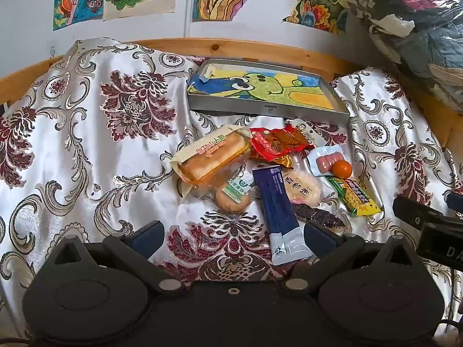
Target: Organize snacks
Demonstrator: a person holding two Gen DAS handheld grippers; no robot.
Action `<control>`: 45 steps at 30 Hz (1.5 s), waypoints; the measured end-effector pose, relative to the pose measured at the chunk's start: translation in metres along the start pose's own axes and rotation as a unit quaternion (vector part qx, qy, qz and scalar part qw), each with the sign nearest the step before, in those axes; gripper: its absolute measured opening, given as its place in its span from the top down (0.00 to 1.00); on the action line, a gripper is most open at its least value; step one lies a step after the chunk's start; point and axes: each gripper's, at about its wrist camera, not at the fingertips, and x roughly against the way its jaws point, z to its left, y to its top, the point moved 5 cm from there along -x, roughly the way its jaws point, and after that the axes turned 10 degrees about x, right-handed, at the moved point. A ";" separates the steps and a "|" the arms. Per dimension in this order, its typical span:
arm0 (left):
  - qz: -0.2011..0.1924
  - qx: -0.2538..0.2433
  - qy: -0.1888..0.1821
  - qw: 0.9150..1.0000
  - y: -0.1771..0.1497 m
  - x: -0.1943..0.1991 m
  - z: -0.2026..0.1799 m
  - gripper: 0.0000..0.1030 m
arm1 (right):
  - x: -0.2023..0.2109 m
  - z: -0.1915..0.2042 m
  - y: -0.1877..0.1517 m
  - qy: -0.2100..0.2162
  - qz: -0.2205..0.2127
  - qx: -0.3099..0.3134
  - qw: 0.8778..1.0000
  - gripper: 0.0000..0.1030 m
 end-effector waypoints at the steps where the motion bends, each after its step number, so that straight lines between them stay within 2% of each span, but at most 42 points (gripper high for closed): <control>1: 0.000 0.000 0.000 1.000 0.000 0.000 0.000 0.01 | 0.000 0.000 0.000 0.000 0.000 0.000 1.000 0.00; 45: 0.010 0.012 -0.012 1.000 -0.002 -0.003 0.002 0.01 | -0.001 0.000 -0.002 0.004 0.006 -0.003 1.000 0.00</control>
